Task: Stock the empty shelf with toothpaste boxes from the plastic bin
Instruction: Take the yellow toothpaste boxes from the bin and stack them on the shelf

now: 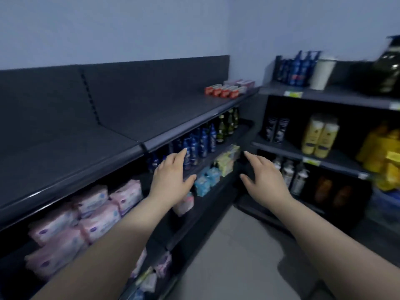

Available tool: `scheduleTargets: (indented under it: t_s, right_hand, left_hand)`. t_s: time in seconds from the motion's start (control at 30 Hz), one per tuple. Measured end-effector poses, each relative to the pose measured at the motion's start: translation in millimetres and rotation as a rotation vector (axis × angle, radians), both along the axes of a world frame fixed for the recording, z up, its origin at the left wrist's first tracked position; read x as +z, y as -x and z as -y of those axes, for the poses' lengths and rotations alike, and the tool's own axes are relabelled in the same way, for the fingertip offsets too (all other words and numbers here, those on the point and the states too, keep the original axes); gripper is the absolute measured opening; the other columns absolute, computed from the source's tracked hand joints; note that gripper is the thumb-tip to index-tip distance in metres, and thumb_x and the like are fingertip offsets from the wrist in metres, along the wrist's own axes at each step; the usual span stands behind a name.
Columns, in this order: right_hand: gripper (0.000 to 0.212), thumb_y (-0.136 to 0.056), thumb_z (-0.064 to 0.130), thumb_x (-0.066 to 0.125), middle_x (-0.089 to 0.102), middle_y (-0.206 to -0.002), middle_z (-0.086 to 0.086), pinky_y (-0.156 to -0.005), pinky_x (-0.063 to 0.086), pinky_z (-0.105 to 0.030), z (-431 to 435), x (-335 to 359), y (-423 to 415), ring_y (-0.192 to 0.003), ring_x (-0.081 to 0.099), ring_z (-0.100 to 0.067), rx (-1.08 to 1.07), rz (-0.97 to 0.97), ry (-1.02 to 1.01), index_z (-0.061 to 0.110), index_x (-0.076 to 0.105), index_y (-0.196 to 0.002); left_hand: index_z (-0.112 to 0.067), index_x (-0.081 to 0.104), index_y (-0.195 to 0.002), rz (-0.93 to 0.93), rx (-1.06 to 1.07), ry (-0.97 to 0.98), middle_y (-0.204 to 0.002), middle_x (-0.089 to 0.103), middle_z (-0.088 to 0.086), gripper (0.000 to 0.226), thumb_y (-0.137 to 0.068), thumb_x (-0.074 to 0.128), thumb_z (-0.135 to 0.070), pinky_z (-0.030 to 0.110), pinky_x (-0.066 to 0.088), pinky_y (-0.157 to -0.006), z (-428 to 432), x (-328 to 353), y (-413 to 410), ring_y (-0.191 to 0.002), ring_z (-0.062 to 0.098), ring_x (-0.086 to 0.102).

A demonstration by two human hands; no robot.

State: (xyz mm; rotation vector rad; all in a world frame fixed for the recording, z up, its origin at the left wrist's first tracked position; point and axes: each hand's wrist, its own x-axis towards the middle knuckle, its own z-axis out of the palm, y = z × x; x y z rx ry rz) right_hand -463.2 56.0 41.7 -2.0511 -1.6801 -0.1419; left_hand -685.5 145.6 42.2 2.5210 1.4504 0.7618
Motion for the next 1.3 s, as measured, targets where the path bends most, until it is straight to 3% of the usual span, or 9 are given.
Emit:
scheduleTargets:
  t_s: [0.43, 0.7, 0.87, 1.17, 1.3]
  right_hand:
    - [0.064, -0.092, 0.034, 0.056, 0.044, -0.143, -0.006, -0.105, 0.034, -0.037, 61.5, -12.6, -215.8, -0.131, 0.039, -0.026, -0.578, -0.071, -0.005, 0.020, 0.028, -0.149]
    - [0.064, -0.091, 0.030, 0.058, 0.047, -0.140, -0.007, -0.101, 0.036, -0.038, 107.3, -37.2, -295.4, -0.128, 0.042, -0.027, -0.881, -0.171, -0.054, 0.019, 0.031, -0.147]
    - [0.062, -0.091, 0.032, 0.058, 0.048, -0.138, -0.009, -0.099, 0.040, -0.042, 158.0, -51.7, -336.6, -0.126, 0.044, -0.028, -1.059, -0.191, -0.029, 0.018, 0.032, -0.146]
    - [0.054, -0.095, 0.033, 0.053, 0.049, -0.137, -0.012, -0.103, 0.033, -0.043, 212.8, -41.6, -454.3, -0.127, 0.041, -0.033, -1.181, -0.048, 0.026, 0.012, 0.040, -0.142]
    - [0.043, -0.095, 0.034, 0.050, 0.053, -0.125, -0.012, -0.089, 0.038, -0.043, 231.5, -35.8, -501.1, -0.115, 0.044, -0.035, -1.282, 0.006, 0.107, 0.013, 0.051, -0.133]
  left_hand:
    - [-0.024, 0.013, -0.151, 0.006, -0.546, 0.100, -0.152, 0.026, 0.004, 0.073, -0.092, 0.054, -0.041, 0.039, 0.037, -0.105, -45.1, -2.3, -285.0, -0.134, 0.026, 0.033]
    - [-0.027, 0.014, -0.150, -0.034, -0.844, 0.182, -0.152, 0.026, 0.004, 0.074, -0.091, 0.056, -0.040, 0.041, 0.038, -0.105, -38.7, -23.5, -428.0, -0.132, 0.028, 0.037]
    - [-0.026, 0.012, -0.151, -0.090, -0.974, 0.247, -0.155, 0.022, 0.004, 0.075, -0.092, 0.056, -0.040, 0.038, 0.030, -0.109, -1.9, -42.9, -504.2, -0.140, 0.025, 0.026]
    - [-0.022, 0.016, -0.150, -0.079, -1.035, 0.310, -0.151, 0.029, 0.008, 0.075, -0.091, 0.058, -0.041, 0.034, 0.033, -0.103, 47.0, -42.9, -630.9, -0.137, 0.025, 0.031]
    - [-0.021, 0.020, -0.149, -0.076, -1.058, 0.311, -0.151, 0.030, 0.009, 0.066, -0.094, 0.054, -0.036, 0.033, 0.031, -0.106, 64.8, -34.3, -685.9, -0.138, 0.025, 0.030]
